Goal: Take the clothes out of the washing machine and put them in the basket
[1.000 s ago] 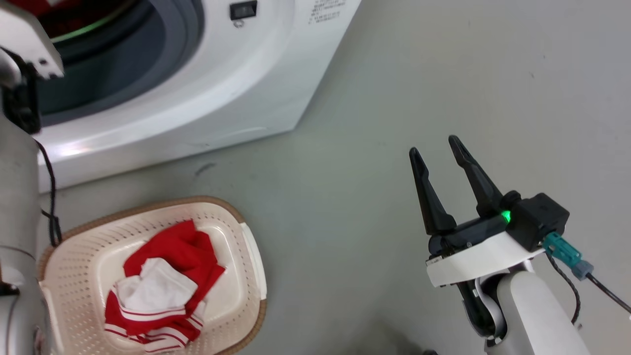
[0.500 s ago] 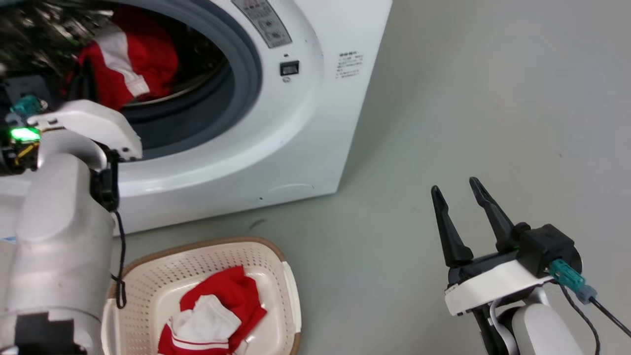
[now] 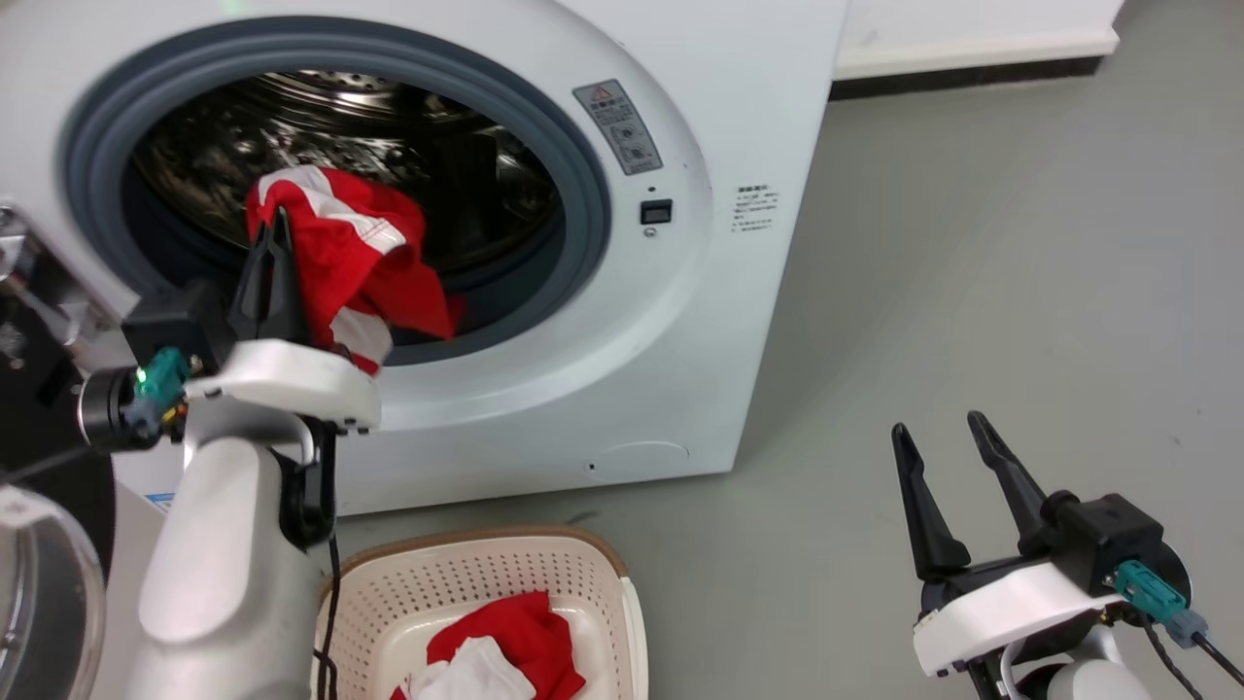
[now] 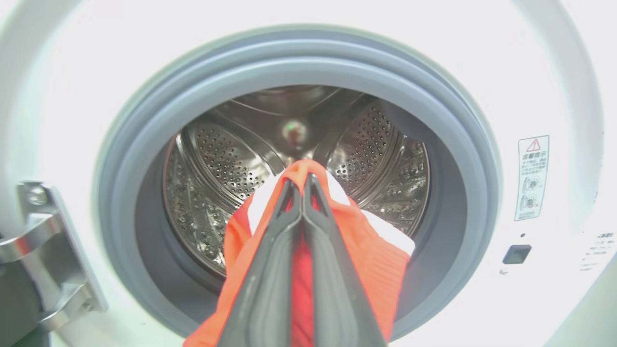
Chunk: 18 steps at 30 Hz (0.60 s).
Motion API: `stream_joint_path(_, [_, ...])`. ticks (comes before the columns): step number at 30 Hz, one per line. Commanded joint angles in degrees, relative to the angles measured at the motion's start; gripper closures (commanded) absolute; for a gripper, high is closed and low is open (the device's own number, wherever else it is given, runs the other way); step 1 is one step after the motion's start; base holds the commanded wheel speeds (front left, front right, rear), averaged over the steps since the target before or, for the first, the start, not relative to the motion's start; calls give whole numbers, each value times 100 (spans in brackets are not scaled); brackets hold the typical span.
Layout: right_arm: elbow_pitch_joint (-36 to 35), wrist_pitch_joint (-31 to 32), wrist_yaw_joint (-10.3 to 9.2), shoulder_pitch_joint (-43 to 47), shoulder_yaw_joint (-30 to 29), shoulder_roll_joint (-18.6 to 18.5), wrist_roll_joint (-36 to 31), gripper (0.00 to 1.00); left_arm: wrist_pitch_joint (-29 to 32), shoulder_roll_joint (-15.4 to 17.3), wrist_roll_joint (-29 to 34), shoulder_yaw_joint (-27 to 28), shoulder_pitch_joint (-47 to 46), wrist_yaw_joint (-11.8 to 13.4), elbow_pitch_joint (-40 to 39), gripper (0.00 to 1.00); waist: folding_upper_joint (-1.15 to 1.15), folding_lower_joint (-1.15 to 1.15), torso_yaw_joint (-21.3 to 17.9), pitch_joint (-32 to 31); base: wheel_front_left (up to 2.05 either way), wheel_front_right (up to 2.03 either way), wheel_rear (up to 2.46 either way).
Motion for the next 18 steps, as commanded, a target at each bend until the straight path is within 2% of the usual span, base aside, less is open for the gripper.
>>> stream_joint_path(1, [-61, 44, -4, 113, -22, 4, -25, 0, -15, -75, 41, -1, 244, 35, -288, 100, 0, 2, 139, -181, 0, 0, 0])
stream_joint_path(9, [-276, 224, -4, 333, -85, 5, -74, 0, 47, -285, 136, -184, 1237, 161, -1613, 100, 0, 2, 270, -340, 0, 0, 0])
stream_joint_path(18, [-469, 335, -4, 434, -116, 5, -129, 0, 589, -495, -70, -376, 2716, 451, -2998, 100, 0, 2, 417, -263, 0, 0, 0])
